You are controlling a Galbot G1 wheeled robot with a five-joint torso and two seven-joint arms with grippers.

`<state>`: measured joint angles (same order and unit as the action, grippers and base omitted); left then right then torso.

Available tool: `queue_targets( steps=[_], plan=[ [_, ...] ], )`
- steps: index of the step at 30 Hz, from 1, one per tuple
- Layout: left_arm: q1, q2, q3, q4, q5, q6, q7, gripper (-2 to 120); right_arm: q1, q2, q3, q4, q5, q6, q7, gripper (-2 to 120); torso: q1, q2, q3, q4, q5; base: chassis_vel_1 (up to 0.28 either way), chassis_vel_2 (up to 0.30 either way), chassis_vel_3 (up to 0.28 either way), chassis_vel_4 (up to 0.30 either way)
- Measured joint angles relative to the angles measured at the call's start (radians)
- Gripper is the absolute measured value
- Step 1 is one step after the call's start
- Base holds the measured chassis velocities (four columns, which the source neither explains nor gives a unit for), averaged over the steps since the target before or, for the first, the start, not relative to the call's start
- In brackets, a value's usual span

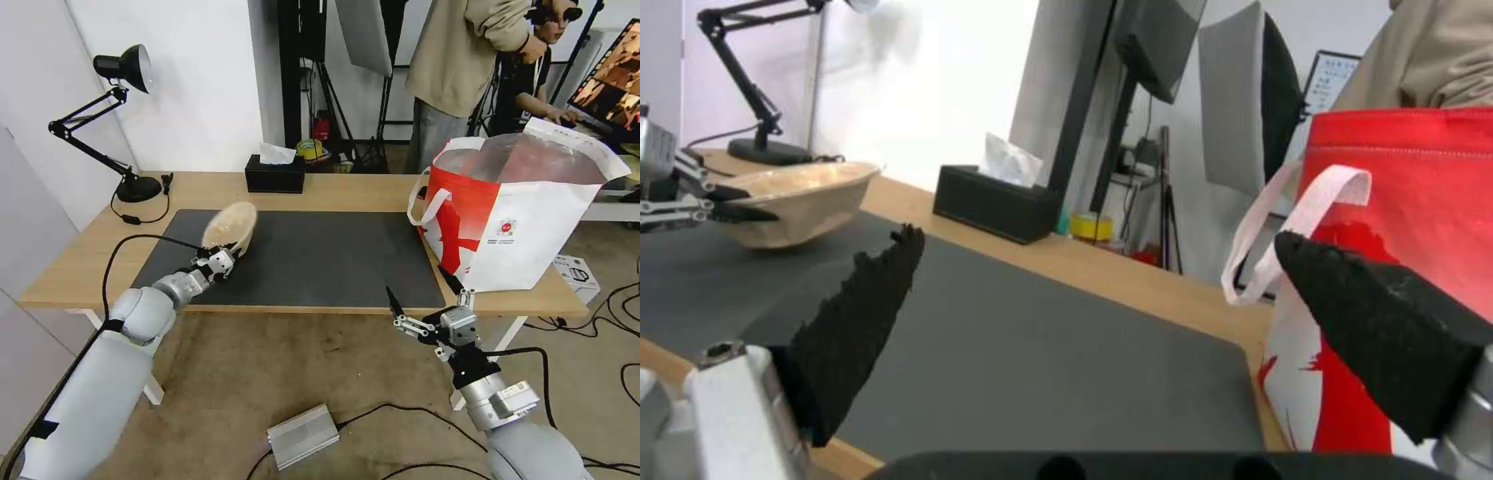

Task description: Pick up the trash from the table and place it into the takeout bag.

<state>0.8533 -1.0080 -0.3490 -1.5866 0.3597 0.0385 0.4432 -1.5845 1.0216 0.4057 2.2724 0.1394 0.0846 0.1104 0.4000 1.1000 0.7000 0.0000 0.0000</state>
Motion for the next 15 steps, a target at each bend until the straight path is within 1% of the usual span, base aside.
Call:
queue_targets(
  steps=[15],
  plan=[
    [-0.006,-0.002,0.003,0.004,-0.005,-0.004,0.001,1,0.0,0.0,0.0,0.0,0.0,0.0,0.0,100,0.0,0.0,0.0,-0.0001,0.0,0.0,0.0,0.0,0.0]
  ],
)
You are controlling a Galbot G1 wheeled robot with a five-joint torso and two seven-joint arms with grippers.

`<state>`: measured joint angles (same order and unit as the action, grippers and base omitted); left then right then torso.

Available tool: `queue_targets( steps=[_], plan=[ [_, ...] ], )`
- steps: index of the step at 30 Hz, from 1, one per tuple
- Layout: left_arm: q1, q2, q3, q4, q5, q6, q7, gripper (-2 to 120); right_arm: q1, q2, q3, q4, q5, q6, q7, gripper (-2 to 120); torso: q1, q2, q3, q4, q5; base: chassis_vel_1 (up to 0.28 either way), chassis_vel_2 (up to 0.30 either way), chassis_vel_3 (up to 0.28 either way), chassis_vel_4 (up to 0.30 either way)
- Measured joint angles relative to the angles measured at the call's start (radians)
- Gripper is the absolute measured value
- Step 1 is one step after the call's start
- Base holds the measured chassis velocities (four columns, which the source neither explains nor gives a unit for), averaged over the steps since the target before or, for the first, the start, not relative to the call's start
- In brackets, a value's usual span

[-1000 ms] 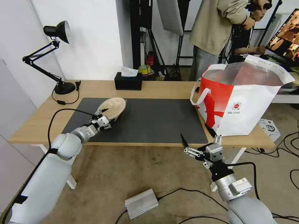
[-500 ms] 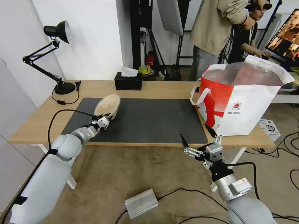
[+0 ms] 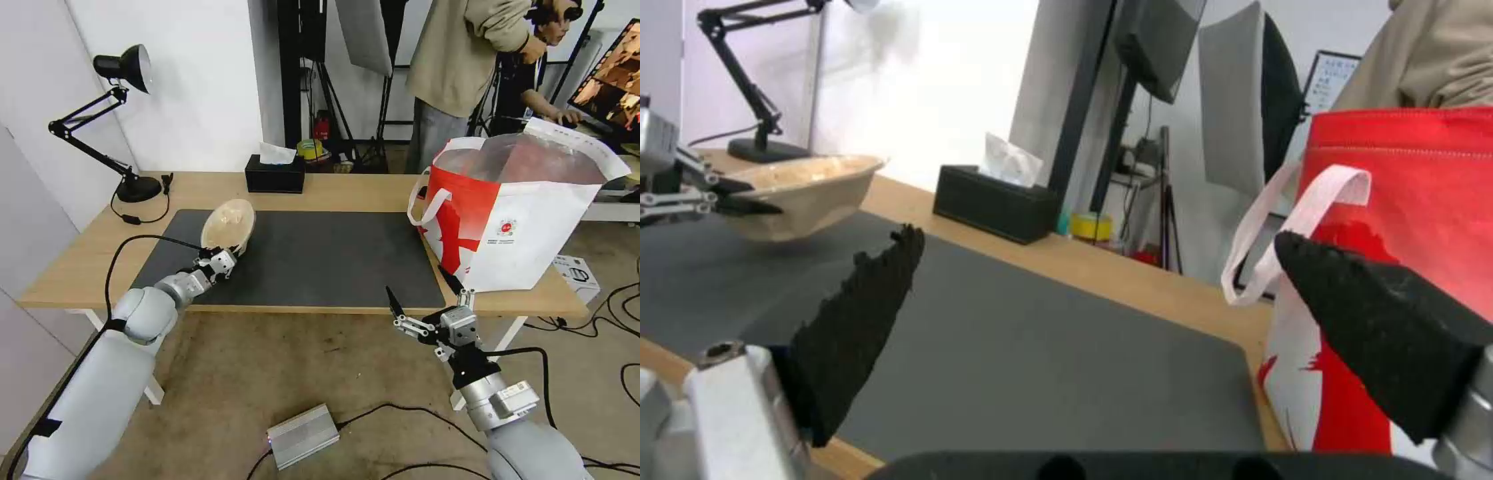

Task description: Pick up the trash from the table and place it into the takeout bag.

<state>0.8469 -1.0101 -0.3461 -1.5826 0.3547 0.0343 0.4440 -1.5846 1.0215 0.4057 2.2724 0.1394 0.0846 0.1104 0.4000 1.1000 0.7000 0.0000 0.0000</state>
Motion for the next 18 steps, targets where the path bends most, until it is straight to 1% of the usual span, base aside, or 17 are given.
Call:
queue_targets(
  steps=[6,9,10,12,13,15,18],
  plan=[
    [0.0,0.014,-0.001,-0.024,-0.013,0.0,0.001,1,0.0,0.0,0.0,0.0,0.0,0.0,0.0,100,0.0,0.0,0.0,0.0,0.0,0.0,0.0,0.0,0.0],
    [0.003,0.043,-0.011,-0.069,-0.034,0.001,0.002,1,0.0,0.0,0.0,0.0,0.0,0.0,0.0,100,0.0,0.0,0.0,0.0,0.0,0.0,0.0,0.0,0.0],
    [0.003,0.043,-0.011,-0.069,-0.034,0.001,0.002,1,0.0,0.0,0.0,0.0,0.0,0.0,0.0,100,0.0,0.0,0.0,0.0,0.0,0.0,0.0,0.0,0.0],
    [0.008,0.065,-0.02,-0.104,-0.054,0.003,0.002,1,0.0,0.0,0.0,0.0,0.0,0.0,0.0,100,0.0,0.0,0.0,0.0001,0.0,0.0,0.0,0.0,0.0],
    [0.008,0.065,-0.02,-0.104,-0.054,0.003,0.002,1,0.0,0.0,0.0,0.0,0.0,0.0,0.0,100,0.0,0.0,0.0,0.0001,0.0,0.0,0.0,0.0,0.0],
    [0.009,0.095,-0.022,-0.146,-0.097,0.006,-0.003,1,0.0,0.0,0.0,0.0,0.0,0.0,0.0,100,0.0,0.0,0.0,0.0,-0.0001,0.0,0.0,0.0,0.0],
    [0.0,0.113,-0.012,-0.169,-0.125,0.007,-0.011,1,0.0,0.0,0.0,0.0,0.0,0.0,0.0,100,0.0,0.0,0.0,0.0003,0.0,0.0,0.0,0.0,0.0]
  ],
)
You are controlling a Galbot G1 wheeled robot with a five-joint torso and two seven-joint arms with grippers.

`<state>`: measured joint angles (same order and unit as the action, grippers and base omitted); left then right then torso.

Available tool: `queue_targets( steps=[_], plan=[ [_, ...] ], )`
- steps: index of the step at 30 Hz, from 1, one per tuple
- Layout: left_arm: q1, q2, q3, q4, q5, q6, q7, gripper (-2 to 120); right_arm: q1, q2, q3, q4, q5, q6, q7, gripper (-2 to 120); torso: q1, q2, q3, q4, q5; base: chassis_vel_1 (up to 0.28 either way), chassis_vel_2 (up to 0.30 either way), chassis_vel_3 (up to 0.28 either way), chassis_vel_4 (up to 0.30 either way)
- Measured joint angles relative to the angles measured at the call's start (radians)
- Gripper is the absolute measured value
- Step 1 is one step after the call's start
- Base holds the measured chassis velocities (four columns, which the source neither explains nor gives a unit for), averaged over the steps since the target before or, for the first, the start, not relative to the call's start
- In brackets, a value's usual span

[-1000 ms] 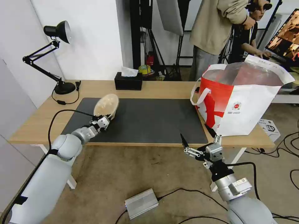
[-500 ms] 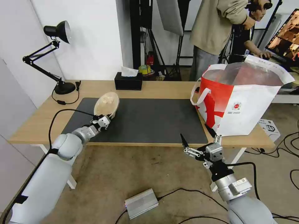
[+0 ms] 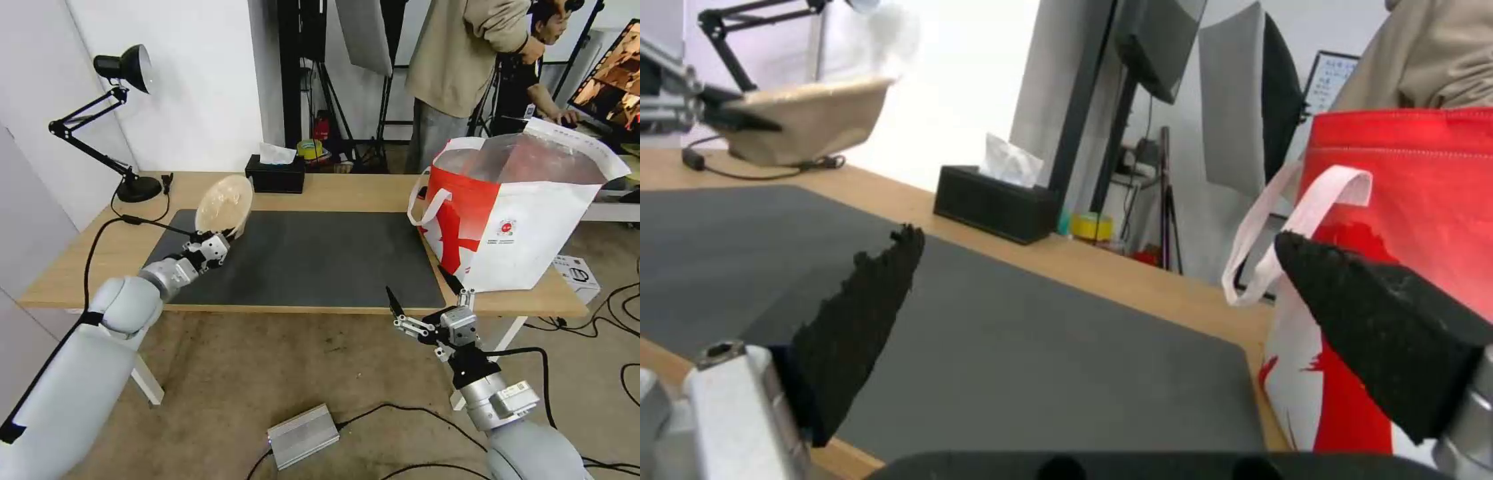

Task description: Pick up the trash from the table and place it into the takeout bag.

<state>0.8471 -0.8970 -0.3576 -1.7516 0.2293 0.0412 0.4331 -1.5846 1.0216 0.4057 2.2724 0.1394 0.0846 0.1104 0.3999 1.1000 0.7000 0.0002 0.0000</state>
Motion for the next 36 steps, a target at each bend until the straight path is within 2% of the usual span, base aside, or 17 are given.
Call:
queue_targets(
  steps=[9,12,15,16,18,19,28,33,36],
  plan=[
    [-0.097,0.055,0.095,-0.051,-0.096,0.005,-0.053,1,0.0,0.0,0.0,0.0,0.0,0.0,0.0,100,0.0,0.0,0.0,-0.0002,0.0003,0.0,0.0,0.0,0.0],
    [-0.129,0.062,0.126,-0.051,-0.111,0.008,-0.066,1,0.0,0.0,0.0,0.0,0.0,0.0,0.0,100,0.0,0.0,0.0,-0.0001,-0.0002,0.0,0.0,0.0,0.0],
    [-0.217,0.068,0.202,-0.037,-0.128,0.016,-0.094,1,0.0,0.0,0.0,0.0,0.0,0.0,0.0,100,0.0,0.0,0.0,-0.0002,0.0002,0.0,0.0,0.0,0.0],
    [-0.217,0.068,0.202,-0.037,-0.128,0.016,-0.094,1,0.0,0.0,0.0,0.0,0.0,0.0,0.0,100,0.0,0.0,0.0,-0.0002,0.0002,0.0,0.0,0.0,0.0],
    [-0.302,0.065,0.269,-0.018,-0.137,0.027,-0.107,1,0.0,0.0,0.0,0.0,0.0,0.0,0.0,100,0.0,0.0,0.0,-0.0001,0.0,0.0,0.0,0.0,0.0],
    [-0.302,0.065,0.269,-0.018,-0.137,0.027,-0.107,1,0.0,0.0,0.0,0.0,0.0,0.0,0.0,100,0.0,0.0,0.0,-0.0001,0.0,0.0,0.0,0.0,0.0],
    [-0.592,-0.004,0.504,0.084,-0.156,0.06,-0.122,1,0.0,0.0,0.0,0.0,0.0,0.0,0.0,100,0.0,0.0,0.0,-0.0004,0.0006,0.0,0.0,0.0,0.0],
    [-0.666,-0.048,0.573,0.135,-0.158,0.062,-0.125,1,0.0,0.0,0.0,0.0,0.0,0.0,0.0,100,0.0,0.0,0.0,-0.0002,0.0001,0.0,0.0,0.0,0.0],
    [-0.739,-0.108,0.63,0.193,-0.157,0.06,-0.131,1,0.0,0.0,0.0,0.0,0.0,0.0,0.0,100,0.0,0.0,0.0,-0.0004,0.0001,0.0,0.0,0.0,0.0]
  ],
)
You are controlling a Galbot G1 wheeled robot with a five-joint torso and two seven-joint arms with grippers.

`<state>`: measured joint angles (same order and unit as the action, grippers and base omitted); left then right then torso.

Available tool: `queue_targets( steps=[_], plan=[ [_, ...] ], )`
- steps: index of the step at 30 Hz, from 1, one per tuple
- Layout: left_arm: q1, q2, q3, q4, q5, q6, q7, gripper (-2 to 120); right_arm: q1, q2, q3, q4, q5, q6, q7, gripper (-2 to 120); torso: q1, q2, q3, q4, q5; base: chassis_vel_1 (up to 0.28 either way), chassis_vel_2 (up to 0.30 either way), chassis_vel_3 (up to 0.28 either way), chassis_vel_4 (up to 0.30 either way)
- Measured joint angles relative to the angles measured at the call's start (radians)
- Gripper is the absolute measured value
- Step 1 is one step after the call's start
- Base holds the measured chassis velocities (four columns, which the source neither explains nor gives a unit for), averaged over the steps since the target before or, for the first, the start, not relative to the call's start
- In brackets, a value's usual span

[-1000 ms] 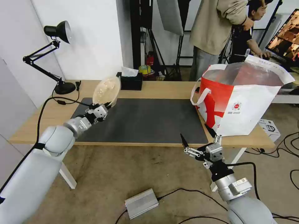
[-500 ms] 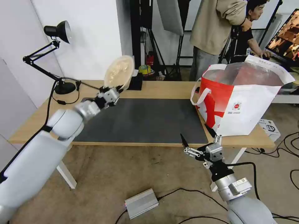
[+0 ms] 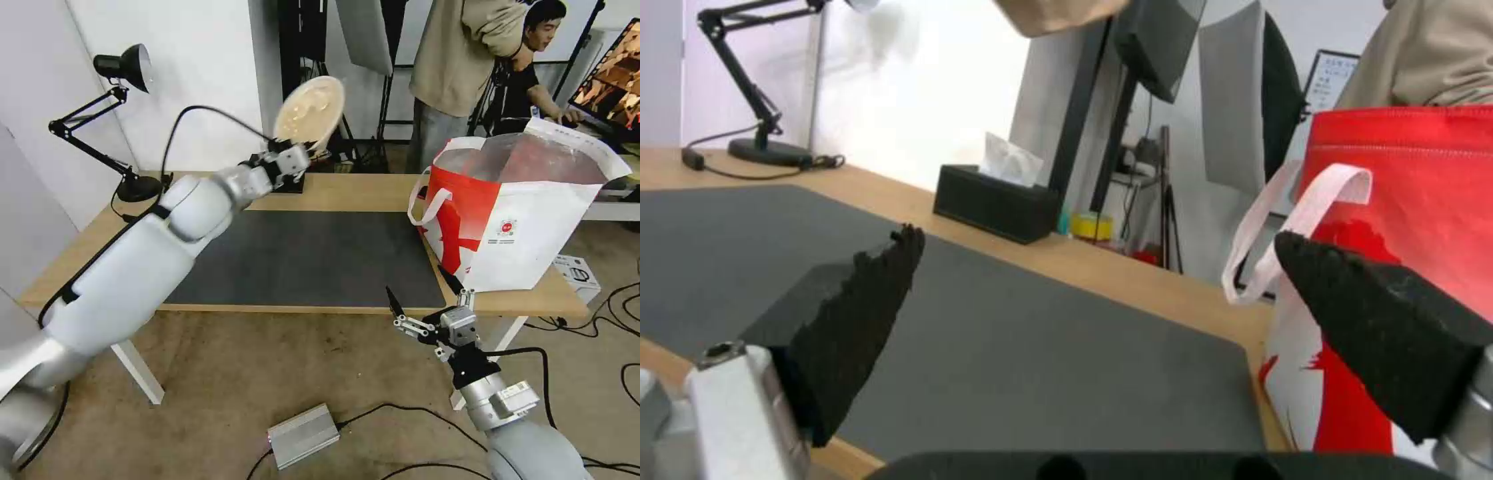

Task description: Pick up the trash from the table and place it into the takeout bag.

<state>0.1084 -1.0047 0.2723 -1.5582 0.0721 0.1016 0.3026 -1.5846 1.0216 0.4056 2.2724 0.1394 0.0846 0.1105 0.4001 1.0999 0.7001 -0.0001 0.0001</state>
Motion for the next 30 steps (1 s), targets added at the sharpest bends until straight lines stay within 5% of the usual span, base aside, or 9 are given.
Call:
queue_targets(
  steps=[10,30],
  plan=[
    [-0.148,-0.17,0.089,0.169,0.044,-0.024,-0.015,1,0.0,0.0,0.0,0.0,0.0,0.0,0.0,100,0.0,0.0,0.0,0.0,0.0002,0.0,0.0,0.0,0.0],
    [-0.256,-0.344,0.162,0.372,0.143,-0.076,-0.061,1,0.0,0.0,0.0,0.0,0.0,0.0,0.0,100,0.0,0.0,0.0,0.0002,0.0001,0.0,0.0,0.0,0.0]
  ],
)
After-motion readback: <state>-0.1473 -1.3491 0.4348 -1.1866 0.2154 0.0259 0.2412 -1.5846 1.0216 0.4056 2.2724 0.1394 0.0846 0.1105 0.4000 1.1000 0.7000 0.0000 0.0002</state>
